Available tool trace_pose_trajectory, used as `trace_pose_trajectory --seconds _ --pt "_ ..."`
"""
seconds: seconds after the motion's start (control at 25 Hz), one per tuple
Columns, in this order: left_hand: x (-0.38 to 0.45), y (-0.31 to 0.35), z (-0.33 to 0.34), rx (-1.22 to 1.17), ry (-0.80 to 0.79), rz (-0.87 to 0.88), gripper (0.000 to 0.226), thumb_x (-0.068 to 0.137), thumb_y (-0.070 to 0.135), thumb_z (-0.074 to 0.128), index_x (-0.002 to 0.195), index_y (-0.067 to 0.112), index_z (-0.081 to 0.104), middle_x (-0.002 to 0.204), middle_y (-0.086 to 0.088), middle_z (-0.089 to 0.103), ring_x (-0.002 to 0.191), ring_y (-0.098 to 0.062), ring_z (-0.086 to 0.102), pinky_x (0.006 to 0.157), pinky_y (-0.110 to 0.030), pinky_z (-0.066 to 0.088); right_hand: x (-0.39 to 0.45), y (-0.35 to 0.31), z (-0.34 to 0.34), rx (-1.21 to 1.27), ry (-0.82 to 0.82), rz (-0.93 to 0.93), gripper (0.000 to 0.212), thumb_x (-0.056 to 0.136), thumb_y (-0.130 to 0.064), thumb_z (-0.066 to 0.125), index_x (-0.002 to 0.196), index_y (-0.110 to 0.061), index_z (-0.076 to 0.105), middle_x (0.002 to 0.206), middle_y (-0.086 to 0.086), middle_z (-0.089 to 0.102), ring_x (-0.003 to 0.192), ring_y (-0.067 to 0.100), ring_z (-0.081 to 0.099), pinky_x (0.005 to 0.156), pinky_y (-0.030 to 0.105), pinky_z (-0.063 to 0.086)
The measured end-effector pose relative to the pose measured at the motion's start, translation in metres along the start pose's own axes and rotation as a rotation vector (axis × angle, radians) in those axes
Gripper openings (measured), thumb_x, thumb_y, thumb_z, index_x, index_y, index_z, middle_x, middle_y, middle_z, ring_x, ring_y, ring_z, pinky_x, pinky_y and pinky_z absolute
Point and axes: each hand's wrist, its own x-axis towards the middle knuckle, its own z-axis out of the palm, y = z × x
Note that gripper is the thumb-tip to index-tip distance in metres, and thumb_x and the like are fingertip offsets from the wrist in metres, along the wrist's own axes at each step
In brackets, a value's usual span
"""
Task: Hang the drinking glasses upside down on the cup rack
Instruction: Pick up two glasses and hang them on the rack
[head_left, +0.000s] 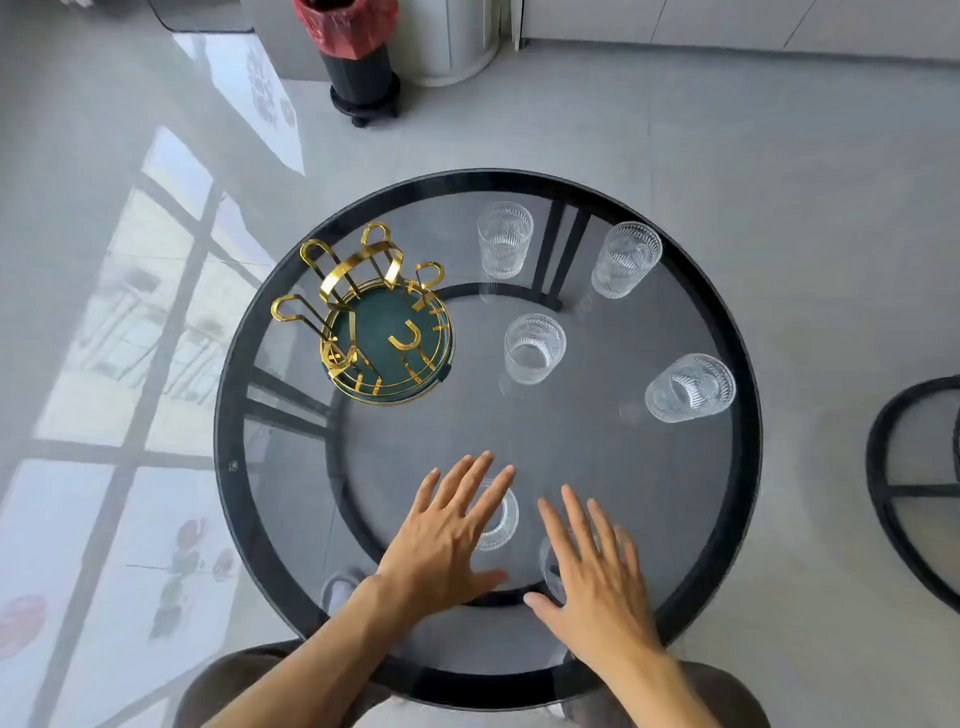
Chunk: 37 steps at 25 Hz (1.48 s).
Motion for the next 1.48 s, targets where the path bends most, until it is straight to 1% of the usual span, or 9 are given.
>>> trace_pose_trajectory --seconds 0.08,0.2,0.4,0.56,0.84,1.0,1.12,1.24,1.48 --pt "0.017 -0.004 0.018 0.037 0.107 0.093 0.099 0.084 0.065 0.055 0.155 0.033 -0.005 0.165 -0.002 0.007 0.150 -0.028 0.017 0.121 -0.040 0.008 0.011 0.004 0.017 0.077 0.200 -0.023 0.099 0.075 -0.062 0.063 0.154 -0.020 0.019 0.161 0.010 0.016 0.139 0.039 0.034 0.103 0.052 0.039" --pt "0.033 -0.014 0.045 0.079 0.392 0.192 0.084 0.082 0.053 0.066 0.152 0.021 0.033 0.146 -0.008 0.049 0.122 -0.029 0.052 0.102 -0.040 0.046 0.031 0.010 0.043 0.080 0.523 -0.116 0.087 0.076 -0.059 0.058 0.150 -0.022 0.030 0.155 0.006 0.037 0.133 0.031 0.044 0.096 0.044 0.046" --pt "0.037 -0.022 0.073 0.121 0.594 0.211 0.077 0.077 0.054 0.065 0.144 0.022 0.044 0.134 -0.001 0.053 0.104 -0.022 0.052 0.088 -0.028 0.045 0.047 0.010 0.063 0.062 0.772 -0.174 0.070 0.074 -0.051 0.060 0.137 -0.024 0.047 0.140 -0.007 0.054 0.116 0.023 0.054 0.082 0.039 0.051" --pt "0.030 -0.015 0.078 0.217 0.595 0.155 0.079 0.071 0.057 0.068 0.139 0.029 0.040 0.131 0.004 0.050 0.102 -0.022 0.051 0.073 -0.029 0.049 0.043 0.007 0.067 -0.020 0.779 -0.147 0.060 0.072 -0.055 0.058 0.128 -0.033 0.053 0.138 -0.018 0.052 0.111 0.016 0.052 0.073 0.031 0.047" --pt "0.008 -0.004 0.078 0.141 0.495 0.098 0.092 0.073 0.044 0.072 0.149 0.031 0.020 0.138 -0.003 0.037 0.114 -0.029 0.043 0.083 -0.041 0.053 0.036 -0.005 0.069 0.058 0.711 -0.129 0.066 0.069 -0.058 0.059 0.131 -0.040 0.043 0.136 -0.025 0.043 0.116 0.016 0.045 0.075 0.030 0.036" --pt "0.002 -0.010 0.089 0.058 0.616 0.079 0.095 0.072 0.051 0.074 0.151 0.035 0.025 0.134 -0.002 0.040 0.109 -0.030 0.054 0.083 -0.042 0.053 0.033 0.001 0.076 0.432 0.823 -0.364 0.081 0.062 -0.041 0.077 0.136 -0.034 0.046 0.141 -0.017 0.044 0.122 0.012 0.050 0.094 0.029 0.044" --pt "-0.002 -0.016 0.109 -0.291 0.747 0.053 0.104 0.063 0.050 0.081 0.150 0.036 0.026 0.123 0.007 0.053 0.104 -0.018 0.059 0.083 -0.028 0.047 0.027 0.017 0.106 0.821 0.799 -0.369 0.096 0.058 -0.038 0.087 0.139 -0.044 0.037 0.140 -0.019 0.046 0.122 0.003 0.051 0.098 0.021 0.041" --pt "-0.001 -0.022 0.129 -0.804 0.673 -0.031 0.117 0.054 0.043 0.086 0.147 0.051 0.016 0.117 0.016 0.060 0.110 -0.005 0.056 0.092 -0.023 0.046 0.032 0.024 0.140 0.982 0.726 -0.211 0.096 0.054 -0.040 0.088 0.131 -0.058 0.034 0.126 -0.026 0.059 0.115 -0.005 0.054 0.088 0.015 0.040" --pt "0.006 -0.023 0.144 -0.915 0.806 -0.008 0.073 0.055 0.037 0.088 0.116 0.047 0.049 0.109 0.022 0.067 0.106 -0.001 0.062 0.087 -0.019 0.048 0.055 0.018 0.134 0.920 0.776 -0.158 0.074 0.042 -0.048 0.086 0.105 -0.058 0.049 0.103 -0.041 0.061 0.090 -0.012 0.060 0.071 0.015 0.045"
